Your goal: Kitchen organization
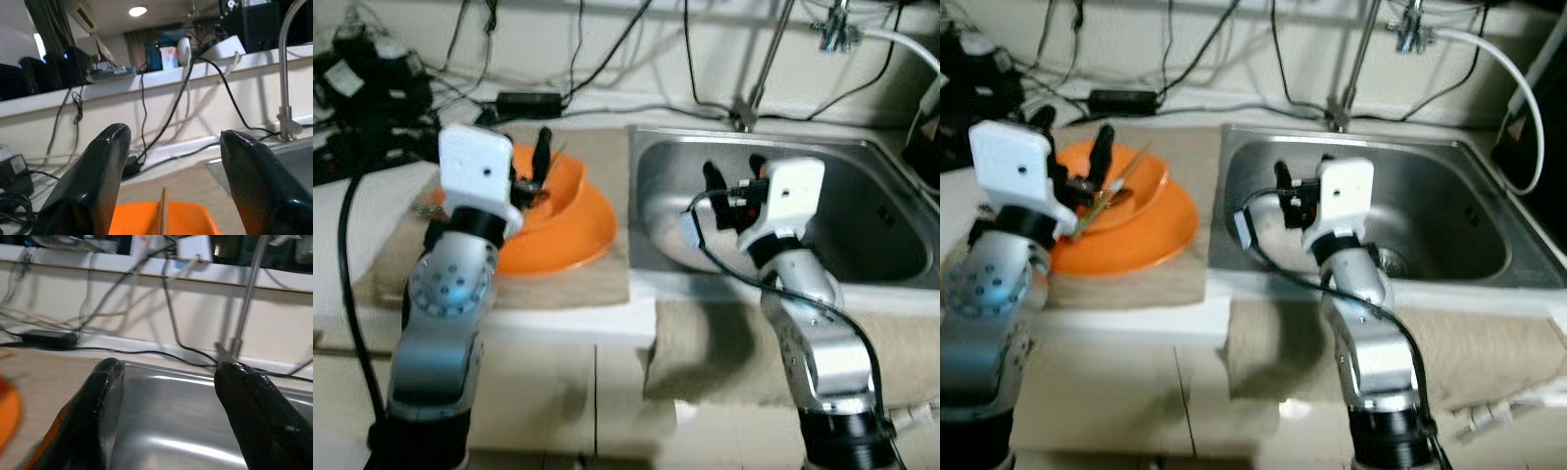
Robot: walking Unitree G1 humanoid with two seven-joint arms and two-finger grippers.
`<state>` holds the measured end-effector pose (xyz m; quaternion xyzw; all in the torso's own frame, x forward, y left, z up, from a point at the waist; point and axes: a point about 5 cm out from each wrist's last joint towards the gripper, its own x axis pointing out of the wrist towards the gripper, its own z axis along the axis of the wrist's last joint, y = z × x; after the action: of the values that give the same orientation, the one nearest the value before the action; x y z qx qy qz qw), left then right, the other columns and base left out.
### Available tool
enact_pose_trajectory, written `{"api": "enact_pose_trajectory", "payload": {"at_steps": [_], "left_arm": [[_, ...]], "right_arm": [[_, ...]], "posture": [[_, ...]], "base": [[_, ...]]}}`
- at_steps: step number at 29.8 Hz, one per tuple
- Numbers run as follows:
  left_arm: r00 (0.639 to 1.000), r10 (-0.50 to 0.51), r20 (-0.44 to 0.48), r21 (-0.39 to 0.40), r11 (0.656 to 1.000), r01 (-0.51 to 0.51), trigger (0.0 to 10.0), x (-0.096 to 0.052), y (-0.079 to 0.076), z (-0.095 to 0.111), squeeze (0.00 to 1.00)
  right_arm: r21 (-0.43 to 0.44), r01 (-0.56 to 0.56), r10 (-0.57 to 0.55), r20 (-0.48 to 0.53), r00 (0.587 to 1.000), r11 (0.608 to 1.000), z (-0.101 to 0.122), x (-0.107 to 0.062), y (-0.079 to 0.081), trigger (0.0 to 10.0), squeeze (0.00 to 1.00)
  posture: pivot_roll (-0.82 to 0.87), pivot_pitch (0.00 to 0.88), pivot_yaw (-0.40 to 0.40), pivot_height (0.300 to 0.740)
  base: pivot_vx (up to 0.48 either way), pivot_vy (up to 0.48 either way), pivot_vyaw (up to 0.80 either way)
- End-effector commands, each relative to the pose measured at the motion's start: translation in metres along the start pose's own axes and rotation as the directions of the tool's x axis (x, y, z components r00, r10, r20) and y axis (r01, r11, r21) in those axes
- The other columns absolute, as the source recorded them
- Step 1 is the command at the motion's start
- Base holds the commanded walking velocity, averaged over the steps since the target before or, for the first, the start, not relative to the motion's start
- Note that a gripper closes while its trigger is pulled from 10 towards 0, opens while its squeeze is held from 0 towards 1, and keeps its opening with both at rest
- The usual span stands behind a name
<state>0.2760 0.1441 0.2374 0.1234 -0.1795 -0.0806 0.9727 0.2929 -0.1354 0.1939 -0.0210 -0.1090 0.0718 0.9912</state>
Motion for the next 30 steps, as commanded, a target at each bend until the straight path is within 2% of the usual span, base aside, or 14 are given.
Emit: {"api": "enact_pose_trajectory", "payload": {"at_steps": [1, 7, 11, 15, 19, 22, 25, 26, 30], "left_arm": [[1.0, -0.005, -0.012, 0.007, 1.0, 0.005, 10.0, -0.002, 0.003, 0.002, 0.0], [0.999, -0.04, -0.031, 0.012, 0.999, 0.04, 10.0, -0.003, 0.002, 0.0, 0.0], [0.998, -0.059, -0.024, -0.023, 0.998, 0.058, 10.0, 0.002, 0.007, 0.002, 0.0], [0.997, -0.071, -0.035, 0.037, 0.997, 0.072, 10.0, 0.007, 0.013, 0.004, 0.0], [0.991, -0.048, -0.121, 0.077, 0.995, 0.058, 10.0, 0.016, 0.017, -0.004, 0.0], [0.988, -0.032, -0.151, 0.076, 0.996, 0.044, 10.0, 0.02, 0.021, -0.007, 0.0], [0.968, -0.032, -0.247, 0.029, 0.999, 0.04, 10.0, 0.024, 0.031, -0.017, 0.0], [0.957, -0.047, -0.285, -0.002, 0.999, 0.048, 10.0, 0.026, 0.034, -0.02, 1.0], [0.926, -0.087, -0.366, -0.074, 0.995, 0.065, 10.0, 0.032, 0.056, -0.02, 1.0]], "right_arm": [[0.022, -0.018, 0.018, 0.005, 1.0, 1.0, 0.002, 0.0, 0.005, 10.0, 0.0], [0.03, -0.017, 0.017, 0.005, 1.0, 0.999, 0.002, -0.001, 0.004, 10.0, 0.0], [0.038, -0.018, 0.018, -0.002, 1.0, 0.999, 0.003, 0.0, 0.0, 10.0, 0.0], [0.024, -0.026, 0.026, -0.005, 1.0, 0.999, 0.004, 0.002, -0.005, 10.0, 0.0], [-0.015, -0.099, 0.098, -0.03, 0.995, 0.995, 0.005, 0.006, -0.003, 10.0, 0.0], [-0.014, -0.137, 0.136, -0.043, 0.99, 0.991, 0.006, 0.007, 0.0, 10.0, 0.0], [0.003, -0.194, 0.194, -0.055, 0.98, 0.981, 0.006, 0.008, 0.003, 10.0, 0.0], [0.033, -0.216, 0.217, -0.05, 0.975, 0.976, 0.007, 0.009, 0.004, 10.0, 0.0], [0.06, -0.311, 0.315, -0.09, 0.945, 0.949, 0.008, 0.015, 0.007, 10.0, 0.0]], "posture": [[0.0, 0.0, -0.032, 0.74], [-0.01, 0.0, -0.03, 0.74], [-0.01, 0.0, -0.034, 0.74], [-0.01, 0.0, -0.039, 0.74], [-0.02, 0.0, -0.045, 0.74], [-0.02, 0.0, -0.048, 0.74], [-0.01, 0.0, -0.068, 0.74], [0.0, 0.0, -0.074, 0.74], [0.0, 0.0, -0.082, 0.74]], "base": [[0.0, 0.0, 0.0], [0.0, 0.0, 0.0], [0.0, 0.0, 0.0], [0.0, 0.0, -0.8], [0.0, 0.0, -0.2], [0.0, 0.0, 0.0], [0.0, 0.0, 0.0], [0.0, 0.0, 0.0], [0.0, 0.0, 0.0]]}}
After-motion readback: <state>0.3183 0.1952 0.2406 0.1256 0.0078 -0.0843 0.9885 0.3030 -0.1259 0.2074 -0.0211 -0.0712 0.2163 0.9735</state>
